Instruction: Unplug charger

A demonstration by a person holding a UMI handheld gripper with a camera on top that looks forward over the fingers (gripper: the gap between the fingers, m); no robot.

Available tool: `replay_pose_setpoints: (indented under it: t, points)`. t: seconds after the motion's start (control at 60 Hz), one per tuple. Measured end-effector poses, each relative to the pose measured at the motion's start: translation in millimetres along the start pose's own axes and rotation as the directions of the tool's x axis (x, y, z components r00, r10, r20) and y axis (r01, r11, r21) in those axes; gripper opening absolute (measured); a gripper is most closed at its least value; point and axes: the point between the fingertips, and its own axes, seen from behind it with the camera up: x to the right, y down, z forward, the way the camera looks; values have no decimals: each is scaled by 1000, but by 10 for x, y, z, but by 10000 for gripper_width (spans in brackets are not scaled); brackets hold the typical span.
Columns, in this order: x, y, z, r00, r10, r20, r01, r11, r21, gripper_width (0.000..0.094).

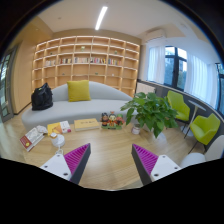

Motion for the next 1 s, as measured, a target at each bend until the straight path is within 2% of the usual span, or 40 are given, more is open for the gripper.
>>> replay_pose_setpoints:
  t: [0.167, 0.3, 0.517, 0.717, 0.85, 1.0]
  points:
    - [-56, 218, 198, 1000, -19, -11, 19, 1000, -24, 857]
    - [-324, 539, 262, 999, -23, 28, 25, 998, -51, 853]
    - [-1525, 1044, 495, 977, -36, 208, 53, 996, -77, 851]
    - [-2777, 1108, 1013, 939, -43, 341, 66, 996, -54, 856]
    - [-3352, 1100, 1592, 932, -38, 361, 64, 996, -61, 854]
    - [-3532, 988, 2280, 952, -31, 303, 47, 998, -47, 853]
